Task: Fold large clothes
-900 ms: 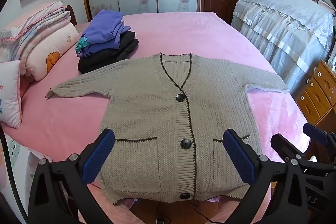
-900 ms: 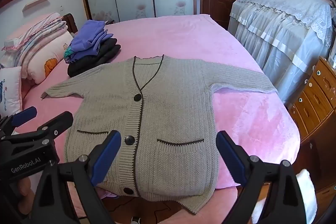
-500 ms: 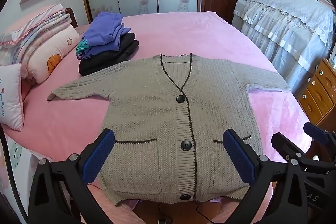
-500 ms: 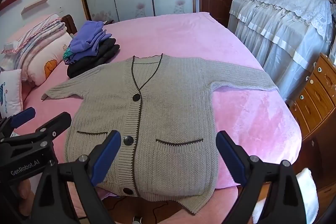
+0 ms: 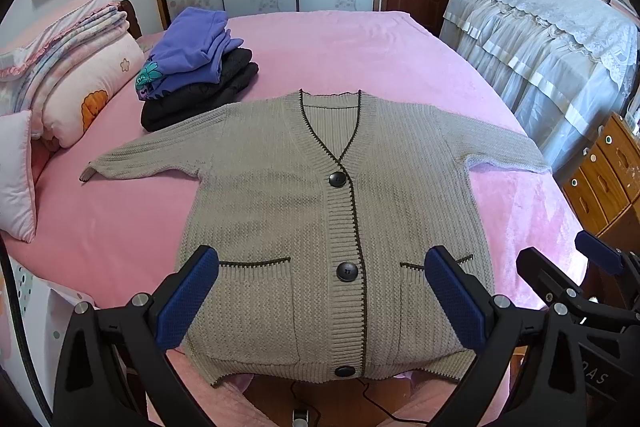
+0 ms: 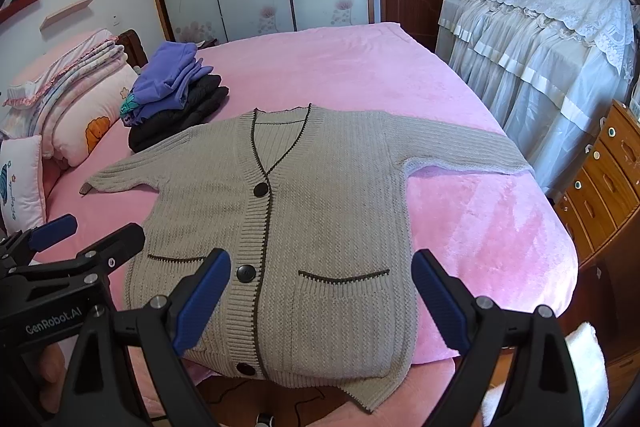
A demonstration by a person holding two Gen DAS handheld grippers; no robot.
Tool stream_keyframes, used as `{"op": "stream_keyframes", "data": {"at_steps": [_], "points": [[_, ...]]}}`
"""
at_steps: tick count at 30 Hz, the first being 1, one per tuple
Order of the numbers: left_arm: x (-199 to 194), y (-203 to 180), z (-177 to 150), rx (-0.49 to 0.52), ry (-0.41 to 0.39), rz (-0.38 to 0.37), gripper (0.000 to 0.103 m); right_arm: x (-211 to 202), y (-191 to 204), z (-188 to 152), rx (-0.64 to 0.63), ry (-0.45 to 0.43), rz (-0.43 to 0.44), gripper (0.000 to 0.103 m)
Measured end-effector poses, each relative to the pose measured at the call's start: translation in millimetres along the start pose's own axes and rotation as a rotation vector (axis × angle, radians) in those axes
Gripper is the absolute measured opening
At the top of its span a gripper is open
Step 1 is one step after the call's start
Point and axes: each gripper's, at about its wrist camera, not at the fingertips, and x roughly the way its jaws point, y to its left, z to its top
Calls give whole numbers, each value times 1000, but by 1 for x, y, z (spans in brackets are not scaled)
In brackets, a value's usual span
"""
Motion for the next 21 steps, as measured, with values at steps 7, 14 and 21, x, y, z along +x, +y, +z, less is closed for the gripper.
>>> {"op": "stream_keyframes", "data": {"at_steps": [7, 14, 21], "points": [[-1, -2, 1, 2, -7, 5, 101, 2, -1, 0, 6, 4, 4, 93], [-2, -3, 0, -1, -18, 10, 101, 7, -2, 7, 17, 17, 13, 93], [-1, -2, -2, -4, -9, -1, 101, 9, -8, 3, 29, 20, 25, 93]]}}
